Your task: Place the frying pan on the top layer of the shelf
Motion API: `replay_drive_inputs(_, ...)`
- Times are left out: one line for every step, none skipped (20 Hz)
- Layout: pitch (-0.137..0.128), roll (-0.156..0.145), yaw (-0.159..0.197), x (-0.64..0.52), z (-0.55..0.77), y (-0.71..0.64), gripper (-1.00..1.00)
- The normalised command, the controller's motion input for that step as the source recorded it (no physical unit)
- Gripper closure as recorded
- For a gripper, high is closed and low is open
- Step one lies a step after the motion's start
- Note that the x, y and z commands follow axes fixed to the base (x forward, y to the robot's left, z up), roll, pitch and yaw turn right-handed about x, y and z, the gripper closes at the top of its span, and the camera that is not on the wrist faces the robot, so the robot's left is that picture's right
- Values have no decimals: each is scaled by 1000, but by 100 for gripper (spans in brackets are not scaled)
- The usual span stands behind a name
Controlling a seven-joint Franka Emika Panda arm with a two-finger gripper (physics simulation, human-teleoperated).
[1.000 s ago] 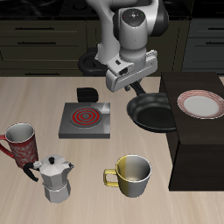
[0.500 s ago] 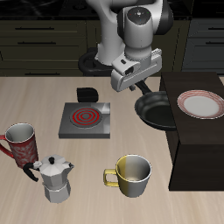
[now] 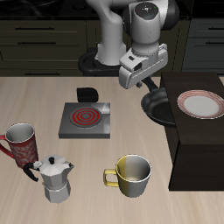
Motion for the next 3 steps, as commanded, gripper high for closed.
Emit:
replay_drive_inputs(-40, 35, 29, 81, 339, 438, 100)
replay_drive_inputs(-20, 31, 44, 38, 151, 234, 100)
replay_drive_inputs(-13, 21, 12, -31, 74, 97, 100)
